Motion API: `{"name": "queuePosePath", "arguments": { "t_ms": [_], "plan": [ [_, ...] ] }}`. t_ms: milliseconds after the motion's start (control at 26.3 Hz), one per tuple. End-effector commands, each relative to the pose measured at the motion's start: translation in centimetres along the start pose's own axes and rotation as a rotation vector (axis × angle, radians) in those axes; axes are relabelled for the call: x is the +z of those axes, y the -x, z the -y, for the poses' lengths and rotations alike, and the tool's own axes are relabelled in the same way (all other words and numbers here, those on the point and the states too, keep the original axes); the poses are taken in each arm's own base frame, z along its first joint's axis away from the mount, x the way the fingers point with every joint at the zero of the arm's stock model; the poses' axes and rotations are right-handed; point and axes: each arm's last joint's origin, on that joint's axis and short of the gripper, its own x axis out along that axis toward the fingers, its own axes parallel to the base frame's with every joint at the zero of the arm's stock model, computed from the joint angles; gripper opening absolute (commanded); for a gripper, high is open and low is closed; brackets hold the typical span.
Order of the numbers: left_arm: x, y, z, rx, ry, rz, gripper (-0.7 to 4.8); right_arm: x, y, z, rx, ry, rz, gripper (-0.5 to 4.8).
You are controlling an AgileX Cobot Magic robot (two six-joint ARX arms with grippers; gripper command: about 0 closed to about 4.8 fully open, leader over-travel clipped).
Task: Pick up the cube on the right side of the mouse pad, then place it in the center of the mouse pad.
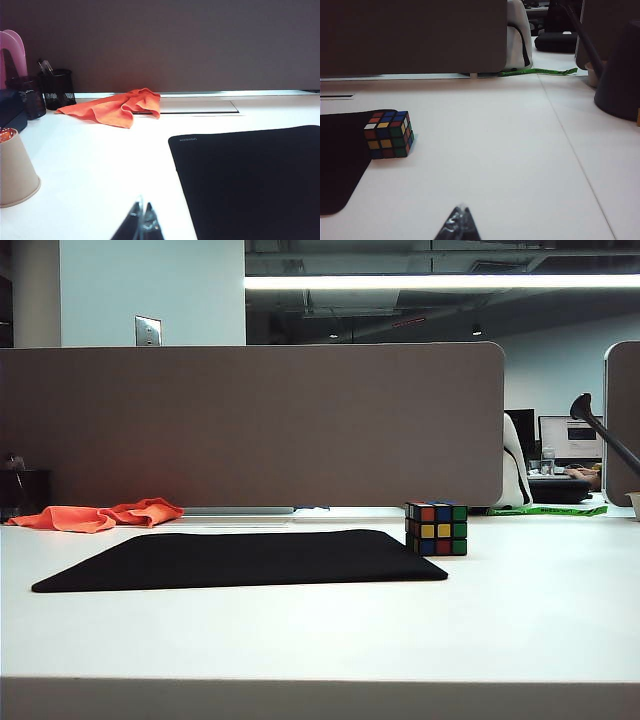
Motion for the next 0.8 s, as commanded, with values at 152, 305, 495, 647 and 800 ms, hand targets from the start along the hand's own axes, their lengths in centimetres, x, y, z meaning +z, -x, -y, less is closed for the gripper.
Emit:
{"name": "queuePosePath", "arguments": {
  "t_ms": [152,305,495,647,800],
  "plan": [
    [0.17,0.01,-0.01,-0.001,0.003,0.011,-0.05,0.08,0.00,0.00,0.001,0.003,0.013,-0.05],
    [0.17,0.01,-0.01,-0.001,0.003,0.011,-0.05,0.09,0.00,0.00,0.000,0.003,0.013,-0.05],
    [0.17,0.01,-0.01,-0.001,0.003,0.011,-0.05,0.11,0.00,0.02,-0.006,0.003,0.015,-0.05],
    [0.19,0.01,-0.01,-0.004,0.003,0.013,-0.05,0.11,0.00,0.02,-0.005,0.002,0.016,-0.05],
    [0.18,0.01,0.03,-0.013,0.003,0.012,-0.06,0.14,0.00,0.02,-0.006,0.003,0.019,-0.05]
  ]
}}
